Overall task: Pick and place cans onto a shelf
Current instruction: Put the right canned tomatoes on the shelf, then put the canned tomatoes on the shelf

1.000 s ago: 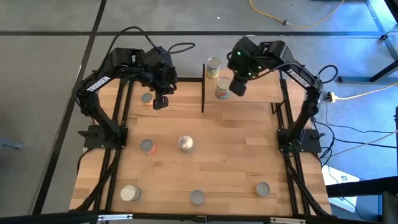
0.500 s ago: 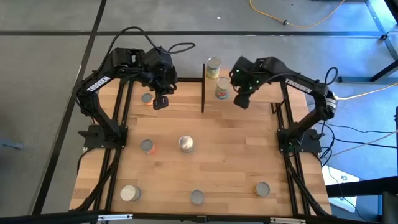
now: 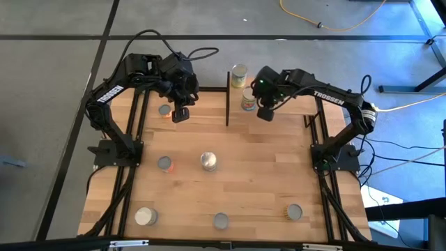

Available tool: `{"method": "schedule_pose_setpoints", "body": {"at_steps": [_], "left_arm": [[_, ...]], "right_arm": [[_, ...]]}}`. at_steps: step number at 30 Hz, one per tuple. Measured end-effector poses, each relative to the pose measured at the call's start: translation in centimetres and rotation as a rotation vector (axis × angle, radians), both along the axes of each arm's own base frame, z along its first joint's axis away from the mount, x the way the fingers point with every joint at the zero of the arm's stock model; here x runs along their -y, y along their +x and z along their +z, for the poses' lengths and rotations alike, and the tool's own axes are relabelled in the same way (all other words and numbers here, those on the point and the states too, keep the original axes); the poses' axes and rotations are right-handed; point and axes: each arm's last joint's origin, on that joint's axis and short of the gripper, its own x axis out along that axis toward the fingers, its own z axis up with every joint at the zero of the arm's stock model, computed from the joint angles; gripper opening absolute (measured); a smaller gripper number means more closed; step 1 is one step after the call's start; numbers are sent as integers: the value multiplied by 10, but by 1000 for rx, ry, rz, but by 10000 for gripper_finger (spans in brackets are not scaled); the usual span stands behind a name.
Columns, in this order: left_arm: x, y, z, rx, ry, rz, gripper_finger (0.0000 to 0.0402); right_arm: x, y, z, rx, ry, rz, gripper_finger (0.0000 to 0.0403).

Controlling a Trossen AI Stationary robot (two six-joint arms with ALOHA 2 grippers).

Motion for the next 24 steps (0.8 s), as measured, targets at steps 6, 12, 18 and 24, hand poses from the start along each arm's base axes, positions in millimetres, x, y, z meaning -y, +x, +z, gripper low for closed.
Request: {"method": "schedule_pose_setpoints", "body": {"at_steps": [6,12,18,24], "left_arm": [[0,0,0,3,-13,19,0],[0,0,0,3,-13,20,0],[-1,0,0,-2,7,29,0],[-1,0,0,-4,12,28,0]], "right_arm": [[3,7,4,86,-33,16,3],[4,12,6,142,-30,30,3],[7,20,10,239,-33,44,3],[6,15,12,199,-64,22,3]]}}
